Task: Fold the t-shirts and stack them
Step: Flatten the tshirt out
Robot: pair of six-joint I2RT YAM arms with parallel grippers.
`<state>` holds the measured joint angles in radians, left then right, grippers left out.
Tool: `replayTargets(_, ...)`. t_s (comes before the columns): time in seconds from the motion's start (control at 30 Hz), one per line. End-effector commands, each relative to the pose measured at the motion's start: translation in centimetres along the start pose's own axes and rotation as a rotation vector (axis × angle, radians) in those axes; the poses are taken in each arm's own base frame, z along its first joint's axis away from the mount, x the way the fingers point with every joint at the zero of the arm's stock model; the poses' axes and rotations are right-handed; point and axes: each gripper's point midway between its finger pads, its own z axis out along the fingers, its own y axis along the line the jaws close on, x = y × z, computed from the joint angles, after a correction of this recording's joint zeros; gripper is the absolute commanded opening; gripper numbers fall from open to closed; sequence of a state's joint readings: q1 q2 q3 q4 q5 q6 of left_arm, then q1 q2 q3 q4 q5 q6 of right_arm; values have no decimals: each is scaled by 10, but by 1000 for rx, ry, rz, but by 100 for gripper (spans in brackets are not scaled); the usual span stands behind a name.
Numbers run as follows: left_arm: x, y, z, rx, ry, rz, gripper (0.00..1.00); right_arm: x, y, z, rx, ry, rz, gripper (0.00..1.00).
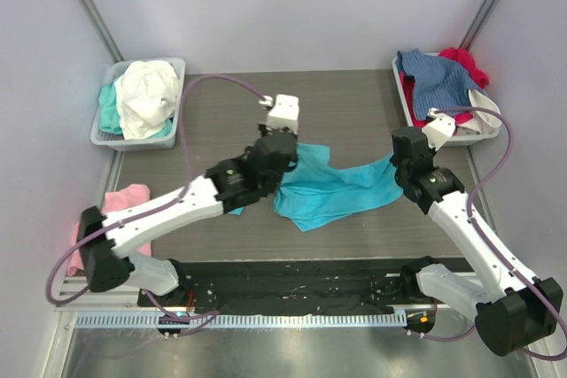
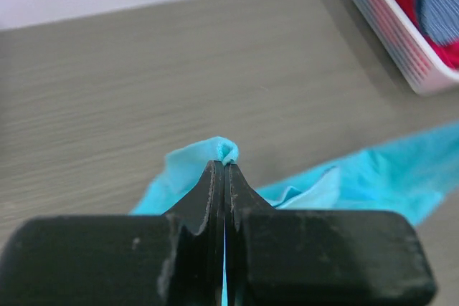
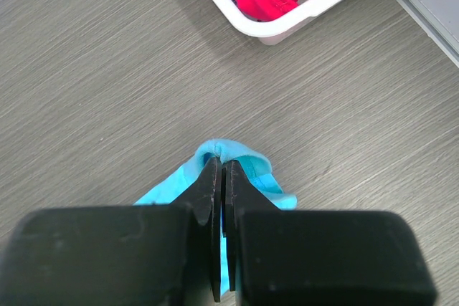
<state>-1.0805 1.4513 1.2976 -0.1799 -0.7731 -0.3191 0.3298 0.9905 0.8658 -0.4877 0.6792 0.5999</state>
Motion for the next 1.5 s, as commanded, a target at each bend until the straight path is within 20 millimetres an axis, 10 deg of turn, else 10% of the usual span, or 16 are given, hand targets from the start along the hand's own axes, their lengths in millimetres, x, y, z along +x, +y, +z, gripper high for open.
replayTargets(0.0,-41,94,-30,-226,-77,-11,0,-27,2,-5,4,-72,46,1)
replayTargets(0.3,-83,178,-83,-391,-160,-15,0,-66,5,-21,-7,-152,96,1)
replayTargets(1.03,-224,177,-148,-208,-365,-66,0,-225,31,-127,-267,-403,224,1)
replayTargets(1.47,-274,187,-195,-117,-474,-80,0,-273,48,-170,-425,-507,236,1)
